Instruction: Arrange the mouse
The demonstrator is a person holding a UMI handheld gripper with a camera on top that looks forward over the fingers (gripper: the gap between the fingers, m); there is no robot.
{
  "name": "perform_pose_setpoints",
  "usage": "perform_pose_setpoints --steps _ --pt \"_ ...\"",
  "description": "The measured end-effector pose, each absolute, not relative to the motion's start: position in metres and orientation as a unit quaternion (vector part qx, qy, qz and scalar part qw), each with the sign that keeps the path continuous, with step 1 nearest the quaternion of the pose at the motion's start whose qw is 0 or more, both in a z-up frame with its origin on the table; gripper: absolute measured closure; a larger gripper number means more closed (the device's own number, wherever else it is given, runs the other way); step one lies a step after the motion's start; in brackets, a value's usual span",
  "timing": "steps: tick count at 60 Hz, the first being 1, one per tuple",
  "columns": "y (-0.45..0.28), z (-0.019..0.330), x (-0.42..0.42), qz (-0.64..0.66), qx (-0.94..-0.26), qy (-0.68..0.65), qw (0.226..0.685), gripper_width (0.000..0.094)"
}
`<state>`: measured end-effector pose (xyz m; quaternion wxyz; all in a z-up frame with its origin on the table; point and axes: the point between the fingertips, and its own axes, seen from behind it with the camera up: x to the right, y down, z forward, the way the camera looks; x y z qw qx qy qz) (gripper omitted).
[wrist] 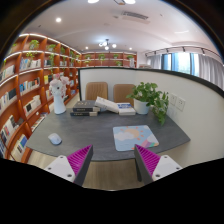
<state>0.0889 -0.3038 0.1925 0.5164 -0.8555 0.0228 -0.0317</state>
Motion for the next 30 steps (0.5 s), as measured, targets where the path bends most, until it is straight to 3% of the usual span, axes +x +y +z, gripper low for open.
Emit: perform_pose_setpoints --steps 6,30 --pt "-0.298 0.175 0.054 -0.032 -0.864 0.017 0.502 0.0104" --pt "-0.304 0.034 -0.124 0.028 -0.919 -0.061 0.39 0.009"
